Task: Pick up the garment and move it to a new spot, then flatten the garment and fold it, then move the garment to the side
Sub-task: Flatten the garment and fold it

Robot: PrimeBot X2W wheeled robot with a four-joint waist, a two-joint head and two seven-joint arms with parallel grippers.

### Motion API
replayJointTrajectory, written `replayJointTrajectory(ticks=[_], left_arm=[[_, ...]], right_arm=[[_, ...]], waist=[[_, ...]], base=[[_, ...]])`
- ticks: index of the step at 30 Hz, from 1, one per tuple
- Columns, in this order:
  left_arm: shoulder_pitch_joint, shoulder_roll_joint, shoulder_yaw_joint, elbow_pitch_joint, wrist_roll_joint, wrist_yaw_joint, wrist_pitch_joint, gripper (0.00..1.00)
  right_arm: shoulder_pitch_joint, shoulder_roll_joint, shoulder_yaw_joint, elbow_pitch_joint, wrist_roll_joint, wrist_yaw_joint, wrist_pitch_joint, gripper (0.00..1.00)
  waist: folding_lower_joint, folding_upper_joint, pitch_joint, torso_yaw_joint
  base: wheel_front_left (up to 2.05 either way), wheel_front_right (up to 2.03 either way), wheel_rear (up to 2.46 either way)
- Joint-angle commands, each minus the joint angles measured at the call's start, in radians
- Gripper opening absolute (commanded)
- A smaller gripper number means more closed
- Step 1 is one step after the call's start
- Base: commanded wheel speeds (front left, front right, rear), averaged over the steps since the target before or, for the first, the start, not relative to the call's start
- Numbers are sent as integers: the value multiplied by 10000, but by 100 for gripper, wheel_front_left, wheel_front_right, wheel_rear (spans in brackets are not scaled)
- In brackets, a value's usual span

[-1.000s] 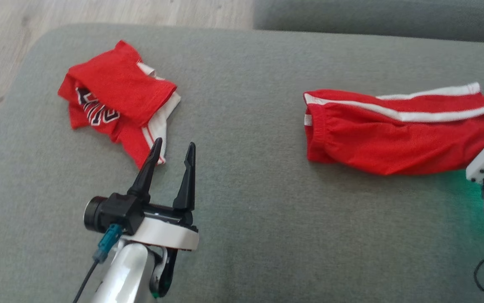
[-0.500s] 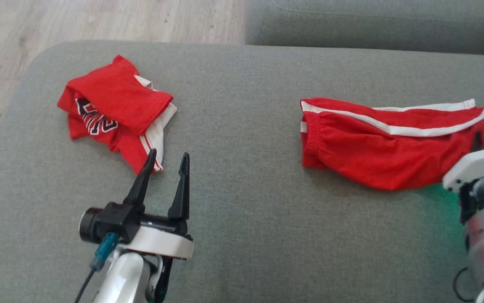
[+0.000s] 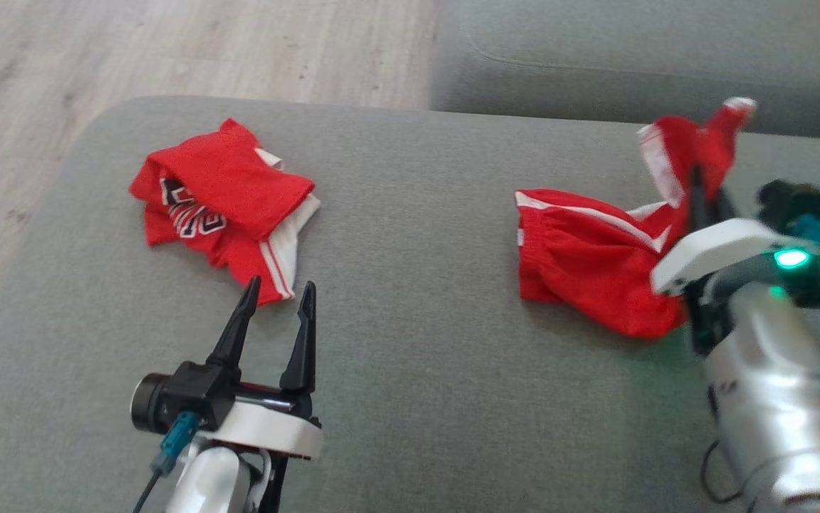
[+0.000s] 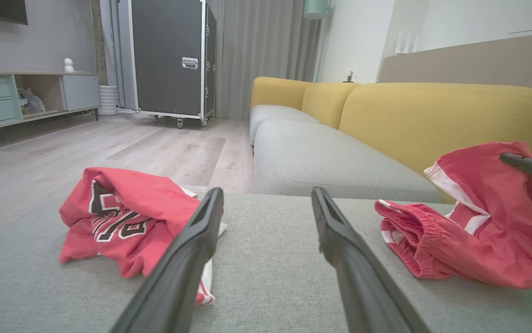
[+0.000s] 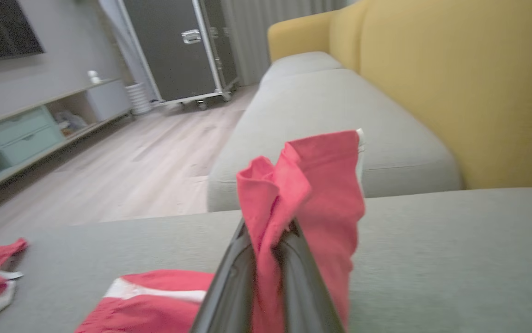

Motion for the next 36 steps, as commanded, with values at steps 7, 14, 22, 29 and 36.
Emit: replayJointTrajectory(ticks=[7,14,22,29,36], left_arm=[[-117,68,374,-216,193,-37,-95,100],[52,68,519,-174,234,-65,-95,100],[133,68,520,-221,163,-24,-95,100],[153,68,516,-253,112,37,-95,100],[181,68,640,-458,90,83,-95,100]], right_arm=[[1102,184,3916,-1715,2688,33,-136,0],[1498,102,6116,-1409,3427,33,-136,0],[1305,59,7247,-334,3590,33,-137,44],[1147,123,7914,-68,3840,33,-137,100],[1352,-232,6977,-1380,4204,33,-137,100]], waist=[[1,0,-176,526],[1,0,-249,834],[1,0,-214,737],[1,0,-280,336],[1,0,-445,-328]], base=[[0,0,0],[0,0,0],[0,0,0],[0,0,0],[0,0,0]])
